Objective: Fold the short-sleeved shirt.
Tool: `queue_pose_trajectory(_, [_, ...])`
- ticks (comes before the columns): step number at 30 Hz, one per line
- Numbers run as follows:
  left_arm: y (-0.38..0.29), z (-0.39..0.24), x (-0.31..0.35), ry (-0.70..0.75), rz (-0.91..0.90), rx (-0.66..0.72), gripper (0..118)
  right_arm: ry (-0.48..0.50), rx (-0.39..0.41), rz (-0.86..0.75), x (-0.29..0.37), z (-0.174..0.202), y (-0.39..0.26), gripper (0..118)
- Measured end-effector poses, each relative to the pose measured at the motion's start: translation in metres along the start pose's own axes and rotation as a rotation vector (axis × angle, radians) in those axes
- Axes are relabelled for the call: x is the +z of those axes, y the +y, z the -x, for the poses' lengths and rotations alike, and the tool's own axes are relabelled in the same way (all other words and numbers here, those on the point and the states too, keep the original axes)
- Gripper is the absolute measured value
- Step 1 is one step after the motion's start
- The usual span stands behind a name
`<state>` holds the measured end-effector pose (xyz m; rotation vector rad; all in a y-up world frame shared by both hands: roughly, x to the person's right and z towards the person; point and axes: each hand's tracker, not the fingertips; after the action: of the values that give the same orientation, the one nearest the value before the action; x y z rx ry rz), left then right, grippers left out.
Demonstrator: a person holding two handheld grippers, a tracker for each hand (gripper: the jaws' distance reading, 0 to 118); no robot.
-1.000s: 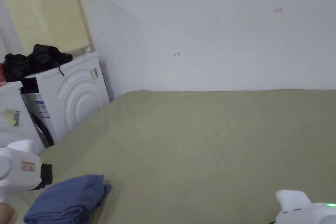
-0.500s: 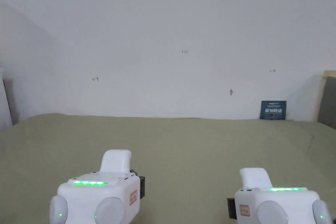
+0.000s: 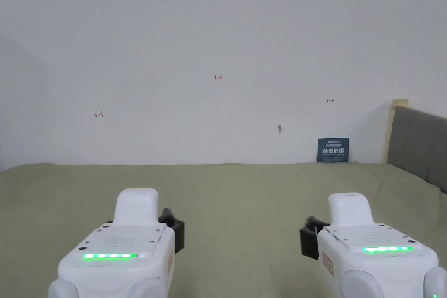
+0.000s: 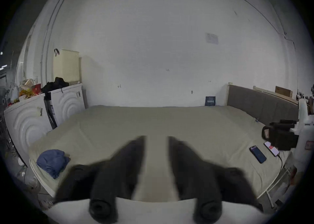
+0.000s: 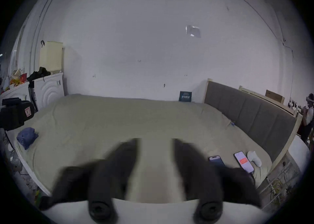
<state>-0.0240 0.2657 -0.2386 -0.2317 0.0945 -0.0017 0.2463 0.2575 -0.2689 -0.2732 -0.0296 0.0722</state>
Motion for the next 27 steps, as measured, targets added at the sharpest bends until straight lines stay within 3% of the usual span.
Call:
queue_pose_trajectory(1, [0.002,0.004,0.000,0.015,-0.015,0.013,114,-0.005,-0.003,-0.006,-0.001,0.000,0.001,118])
queue_pose_trajectory(2, [0.003,0.007,0.001,0.032,-0.033,0.023,118,0.001,-0.007,-0.004,-0.003,0.001,0.000,118])
queue_pose_trajectory(13, [0.008,0.023,-0.003,0.040,-0.084,0.049,118,0.058,-0.040,-0.055,-0.001,0.001,-0.009,118])
queue_pose_trajectory(20, [0.002,0.019,-0.006,0.015,-0.067,0.040,118,-0.018,0.009,-0.077,-0.005,0.012,-0.008,118])
queue_pose_trajectory(22, [0.000,0.019,-0.007,0.009,-0.065,0.044,118,0.007,-0.032,-0.077,-0.002,0.010,-0.010,118])
queue_pose_trajectory(25, [-0.003,0.017,-0.007,0.055,-0.047,0.008,118,0.122,-0.148,-0.085,-0.002,0.001,-0.011,118])
queue_pose_trajectory(27, [-0.005,0.018,-0.005,0.048,-0.061,0.002,118,0.102,-0.156,-0.084,-0.002,-0.001,-0.009,118])
